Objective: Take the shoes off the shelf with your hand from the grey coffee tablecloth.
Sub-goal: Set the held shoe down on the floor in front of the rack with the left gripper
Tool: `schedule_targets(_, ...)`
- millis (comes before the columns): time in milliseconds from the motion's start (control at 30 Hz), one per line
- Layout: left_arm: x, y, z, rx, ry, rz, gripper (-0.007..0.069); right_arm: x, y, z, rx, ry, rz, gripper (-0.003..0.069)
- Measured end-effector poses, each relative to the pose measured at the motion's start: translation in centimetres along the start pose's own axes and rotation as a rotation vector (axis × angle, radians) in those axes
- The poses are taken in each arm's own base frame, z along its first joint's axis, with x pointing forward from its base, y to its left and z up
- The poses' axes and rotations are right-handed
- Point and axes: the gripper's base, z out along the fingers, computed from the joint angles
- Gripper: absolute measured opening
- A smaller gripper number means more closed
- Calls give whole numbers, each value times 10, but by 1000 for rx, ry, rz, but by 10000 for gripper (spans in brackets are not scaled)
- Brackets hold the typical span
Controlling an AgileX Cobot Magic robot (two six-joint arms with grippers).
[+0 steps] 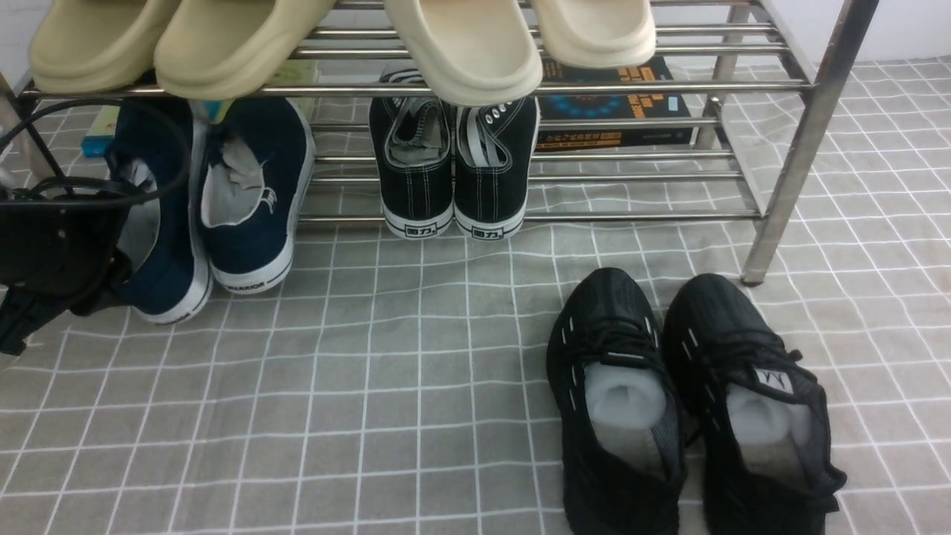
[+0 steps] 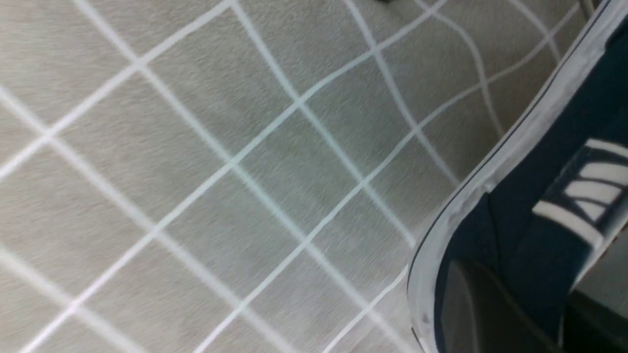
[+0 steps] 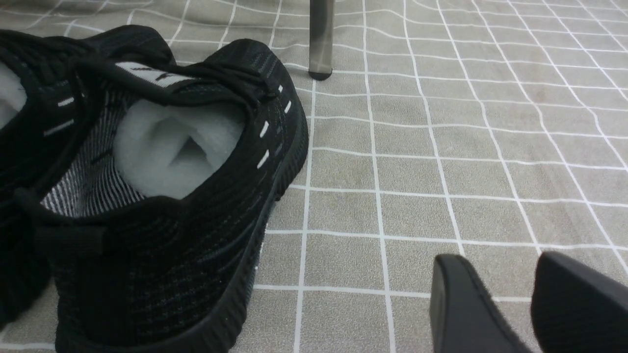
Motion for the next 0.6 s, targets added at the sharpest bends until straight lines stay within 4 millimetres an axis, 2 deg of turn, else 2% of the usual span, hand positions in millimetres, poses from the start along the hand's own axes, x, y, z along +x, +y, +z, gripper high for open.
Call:
schedule_targets(300,3,21,-62,-229,-59,72,45,0,0,0,0,0,0,239)
schedule_targets(433,8,33,-73,-345,-15,87,45,0,0,0,0,0,0,239)
schedule_targets(600,14,43,-75,-448,38,79,45,0,0,0,0,0,0,239)
